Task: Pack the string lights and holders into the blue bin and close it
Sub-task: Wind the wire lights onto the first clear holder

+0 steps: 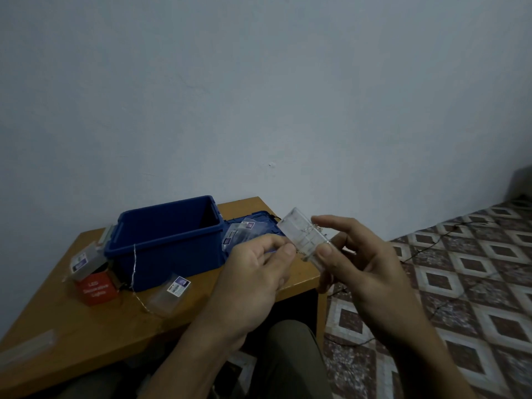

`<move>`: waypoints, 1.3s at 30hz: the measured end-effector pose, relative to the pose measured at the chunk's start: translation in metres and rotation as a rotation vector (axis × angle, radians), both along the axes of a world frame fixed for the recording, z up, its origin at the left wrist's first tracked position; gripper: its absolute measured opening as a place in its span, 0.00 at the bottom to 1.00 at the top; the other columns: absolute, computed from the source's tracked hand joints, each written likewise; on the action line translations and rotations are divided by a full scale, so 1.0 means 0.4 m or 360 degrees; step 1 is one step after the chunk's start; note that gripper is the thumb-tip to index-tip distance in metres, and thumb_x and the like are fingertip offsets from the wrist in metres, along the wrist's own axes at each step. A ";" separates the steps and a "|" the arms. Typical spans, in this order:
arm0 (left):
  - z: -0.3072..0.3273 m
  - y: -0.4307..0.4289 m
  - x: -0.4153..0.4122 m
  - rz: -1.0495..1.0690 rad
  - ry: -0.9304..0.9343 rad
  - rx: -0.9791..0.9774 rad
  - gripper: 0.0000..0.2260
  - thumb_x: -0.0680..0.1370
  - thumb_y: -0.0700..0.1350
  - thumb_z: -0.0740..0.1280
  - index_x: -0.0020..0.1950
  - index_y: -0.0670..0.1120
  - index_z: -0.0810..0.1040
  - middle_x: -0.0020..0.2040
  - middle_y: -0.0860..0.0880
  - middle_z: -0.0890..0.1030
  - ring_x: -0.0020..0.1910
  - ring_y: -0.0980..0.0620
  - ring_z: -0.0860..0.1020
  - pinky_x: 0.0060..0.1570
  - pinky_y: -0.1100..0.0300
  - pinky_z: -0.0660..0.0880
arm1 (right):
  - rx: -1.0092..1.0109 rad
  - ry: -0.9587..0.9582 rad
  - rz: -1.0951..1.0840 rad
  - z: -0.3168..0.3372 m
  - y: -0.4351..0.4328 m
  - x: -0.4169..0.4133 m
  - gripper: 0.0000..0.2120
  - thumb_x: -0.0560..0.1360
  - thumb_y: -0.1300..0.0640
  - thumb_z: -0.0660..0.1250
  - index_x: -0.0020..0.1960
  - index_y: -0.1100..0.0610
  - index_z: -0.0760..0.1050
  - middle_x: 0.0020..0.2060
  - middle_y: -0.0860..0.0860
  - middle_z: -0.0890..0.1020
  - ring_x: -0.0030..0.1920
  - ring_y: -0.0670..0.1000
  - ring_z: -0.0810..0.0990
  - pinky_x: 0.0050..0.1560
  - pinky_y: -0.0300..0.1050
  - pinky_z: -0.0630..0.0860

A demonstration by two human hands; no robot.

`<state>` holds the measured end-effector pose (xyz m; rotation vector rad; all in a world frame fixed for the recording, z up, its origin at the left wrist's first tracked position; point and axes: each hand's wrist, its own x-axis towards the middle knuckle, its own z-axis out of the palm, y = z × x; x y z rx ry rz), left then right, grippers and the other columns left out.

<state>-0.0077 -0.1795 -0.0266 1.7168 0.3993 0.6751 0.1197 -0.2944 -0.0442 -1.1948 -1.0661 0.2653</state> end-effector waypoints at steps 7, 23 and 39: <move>-0.005 0.016 -0.011 -0.0047 0.0090 0.0031 0.10 0.82 0.46 0.63 0.55 0.43 0.81 0.25 0.56 0.71 0.24 0.60 0.65 0.26 0.68 0.63 | -0.0024 0.0157 0.0094 -0.006 0.006 0.007 0.11 0.74 0.56 0.69 0.56 0.51 0.81 0.36 0.58 0.76 0.31 0.58 0.79 0.35 0.51 0.79; -0.013 0.009 -0.026 -0.0157 0.0098 -0.0072 0.07 0.84 0.42 0.59 0.57 0.46 0.77 0.29 0.51 0.66 0.24 0.58 0.62 0.25 0.65 0.60 | -0.0021 0.0220 0.0061 -0.021 0.027 -0.002 0.13 0.74 0.55 0.69 0.58 0.51 0.81 0.38 0.55 0.78 0.32 0.56 0.77 0.34 0.48 0.76; -0.007 0.028 -0.017 -0.0175 0.0201 0.0157 0.10 0.84 0.44 0.58 0.59 0.53 0.78 0.28 0.53 0.68 0.27 0.55 0.66 0.28 0.61 0.65 | -0.0021 0.0429 0.0217 -0.007 0.013 0.002 0.12 0.72 0.56 0.69 0.55 0.54 0.83 0.40 0.59 0.76 0.32 0.57 0.72 0.31 0.46 0.74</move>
